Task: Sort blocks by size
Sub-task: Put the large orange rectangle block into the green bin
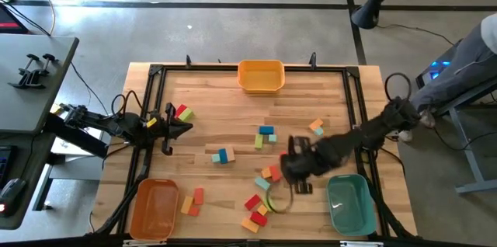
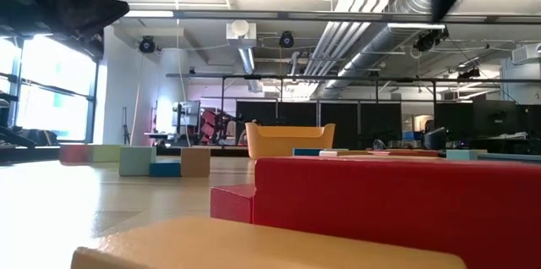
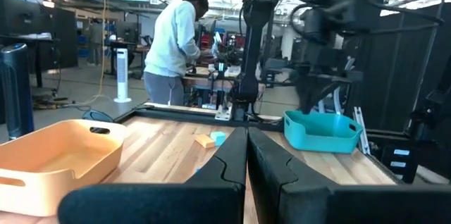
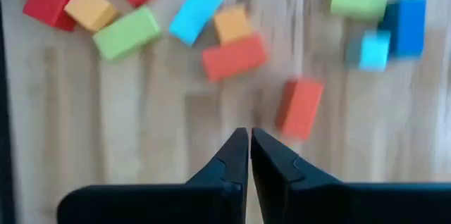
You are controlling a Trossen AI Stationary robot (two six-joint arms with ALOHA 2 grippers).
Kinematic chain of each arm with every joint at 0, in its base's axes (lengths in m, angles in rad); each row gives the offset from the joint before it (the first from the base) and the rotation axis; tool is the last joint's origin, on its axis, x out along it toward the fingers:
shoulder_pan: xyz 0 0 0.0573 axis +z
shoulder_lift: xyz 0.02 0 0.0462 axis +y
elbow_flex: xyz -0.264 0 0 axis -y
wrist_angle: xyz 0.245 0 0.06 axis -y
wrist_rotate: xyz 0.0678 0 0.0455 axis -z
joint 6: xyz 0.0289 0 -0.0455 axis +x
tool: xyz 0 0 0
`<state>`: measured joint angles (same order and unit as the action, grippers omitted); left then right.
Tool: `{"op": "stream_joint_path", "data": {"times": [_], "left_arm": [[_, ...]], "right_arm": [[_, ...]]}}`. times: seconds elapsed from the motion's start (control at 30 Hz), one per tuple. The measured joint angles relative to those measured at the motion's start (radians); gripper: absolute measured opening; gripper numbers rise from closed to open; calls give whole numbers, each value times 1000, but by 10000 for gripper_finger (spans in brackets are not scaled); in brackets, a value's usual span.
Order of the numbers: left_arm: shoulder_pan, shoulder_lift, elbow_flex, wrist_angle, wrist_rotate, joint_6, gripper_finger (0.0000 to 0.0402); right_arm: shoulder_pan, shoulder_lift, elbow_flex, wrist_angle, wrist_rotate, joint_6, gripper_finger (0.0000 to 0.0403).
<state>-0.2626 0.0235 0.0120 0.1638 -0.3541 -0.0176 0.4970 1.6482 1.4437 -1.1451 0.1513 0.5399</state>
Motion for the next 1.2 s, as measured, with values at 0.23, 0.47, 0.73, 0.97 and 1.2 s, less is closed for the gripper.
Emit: {"op": "stream_joint_path", "data": {"times": [0.23,0.47,0.73,0.97,1.2], "left_arm": [[0,0,0,42,3,59,0],[0,0,0,67,4,82,0],[0,0,0,67,3,109,0],[0,0,0,67,3,101,0],[0,0,0,65,3,98,0]], "right_arm": [[195,-1,-39,-22,40,420,2],[143,0,-179,90,216,454,18],[-71,0,-383,452,192,229,146],[-167,0,-486,606,161,82,272],[-160,0,-615,647,152,96,285]]}}
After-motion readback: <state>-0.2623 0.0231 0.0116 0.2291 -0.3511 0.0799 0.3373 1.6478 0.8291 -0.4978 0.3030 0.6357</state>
